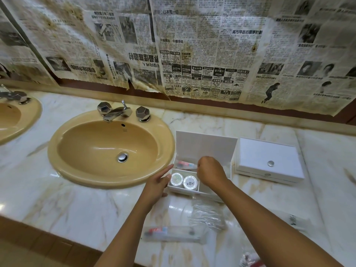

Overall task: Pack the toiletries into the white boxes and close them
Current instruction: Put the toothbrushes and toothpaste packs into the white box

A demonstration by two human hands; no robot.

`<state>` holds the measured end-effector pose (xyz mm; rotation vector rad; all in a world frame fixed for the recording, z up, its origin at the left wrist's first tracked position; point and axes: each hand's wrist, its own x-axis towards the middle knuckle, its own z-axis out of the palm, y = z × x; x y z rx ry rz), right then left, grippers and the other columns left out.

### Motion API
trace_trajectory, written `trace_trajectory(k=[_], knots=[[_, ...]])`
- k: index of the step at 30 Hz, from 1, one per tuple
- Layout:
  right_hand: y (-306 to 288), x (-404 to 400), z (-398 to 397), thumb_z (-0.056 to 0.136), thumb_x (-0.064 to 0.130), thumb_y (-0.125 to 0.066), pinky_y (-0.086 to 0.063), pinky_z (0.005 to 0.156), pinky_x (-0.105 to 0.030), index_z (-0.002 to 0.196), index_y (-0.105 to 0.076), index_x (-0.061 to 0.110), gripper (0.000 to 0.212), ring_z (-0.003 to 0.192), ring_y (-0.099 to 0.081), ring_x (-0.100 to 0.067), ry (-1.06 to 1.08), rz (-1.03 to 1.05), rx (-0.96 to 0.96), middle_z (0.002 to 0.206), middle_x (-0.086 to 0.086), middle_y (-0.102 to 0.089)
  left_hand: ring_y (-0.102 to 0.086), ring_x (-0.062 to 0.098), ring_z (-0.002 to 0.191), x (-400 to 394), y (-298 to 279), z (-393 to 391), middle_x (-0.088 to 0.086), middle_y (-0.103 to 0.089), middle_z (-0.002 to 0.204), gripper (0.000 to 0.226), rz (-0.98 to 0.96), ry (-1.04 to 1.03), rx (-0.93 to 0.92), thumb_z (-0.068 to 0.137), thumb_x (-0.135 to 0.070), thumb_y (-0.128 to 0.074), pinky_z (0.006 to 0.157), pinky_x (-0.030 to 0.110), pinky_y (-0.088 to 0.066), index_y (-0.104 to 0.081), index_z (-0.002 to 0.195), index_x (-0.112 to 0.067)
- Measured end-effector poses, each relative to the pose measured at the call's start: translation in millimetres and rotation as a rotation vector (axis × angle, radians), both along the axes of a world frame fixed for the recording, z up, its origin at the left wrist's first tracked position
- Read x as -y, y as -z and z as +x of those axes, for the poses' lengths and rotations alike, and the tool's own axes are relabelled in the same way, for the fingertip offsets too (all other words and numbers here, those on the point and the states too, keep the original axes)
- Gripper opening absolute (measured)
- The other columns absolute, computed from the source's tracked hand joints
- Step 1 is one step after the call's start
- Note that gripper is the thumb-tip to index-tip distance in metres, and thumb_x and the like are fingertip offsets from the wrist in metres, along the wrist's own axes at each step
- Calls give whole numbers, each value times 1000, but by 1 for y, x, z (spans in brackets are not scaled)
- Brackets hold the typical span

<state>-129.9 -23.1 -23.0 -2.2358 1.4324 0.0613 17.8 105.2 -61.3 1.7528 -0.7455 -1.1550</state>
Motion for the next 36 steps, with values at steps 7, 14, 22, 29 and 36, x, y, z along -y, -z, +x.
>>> trace_trajectory(k=[7, 14, 22, 29, 36], knots=[[-4, -1, -5, 100, 46, -35, -39, 86, -37, 86, -62, 7, 50, 106, -48, -29, -133, -24, -87, 106, -12, -57, -50, 13, 84, 0, -1, -2, 1, -49, 90, 33, -2, -2, 2, 97, -33, -52, 65, 25, -50, -58, 112, -62], [12, -13, -10, 98, 56, -29, -35, 97, -41, 116, -64, 11, 60, 119, -42, -26, -191, -43, -94, 126, -9, -51, -51, 13, 85, 0, -2, -3, -1, -49, 95, 35, -2, -5, 8, 98, -33, -51, 67, 26, -51, -57, 112, -64], [14, -27, -3, 95, 62, -25, -29, 103, -47, 138, -46, 24, 60, 129, -38, -27, -304, -38, -104, 139, -5, -48, -47, 13, 78, -1, -3, -5, 2, -49, 87, 37, -6, -15, 25, 98, -28, -49, 70, 29, -54, -58, 112, -61], [11, -24, -9, 98, 54, -30, -38, 97, -42, 128, -56, 18, 54, 121, -43, -25, -166, -168, -18, 128, -7, -53, -51, 14, 85, -1, -5, -6, -1, -50, 92, 36, -5, -12, 17, 98, -32, -50, 68, 27, -53, -57, 109, -65], [17, -13, -19, 97, 59, -22, -37, 98, -43, 130, -54, 17, 63, 123, -42, -27, -166, 6, -93, 131, -8, -51, -53, 15, 91, -1, -5, -6, -1, -51, 97, 37, -5, -5, 20, 98, -32, -50, 68, 27, -52, -56, 105, -68]])
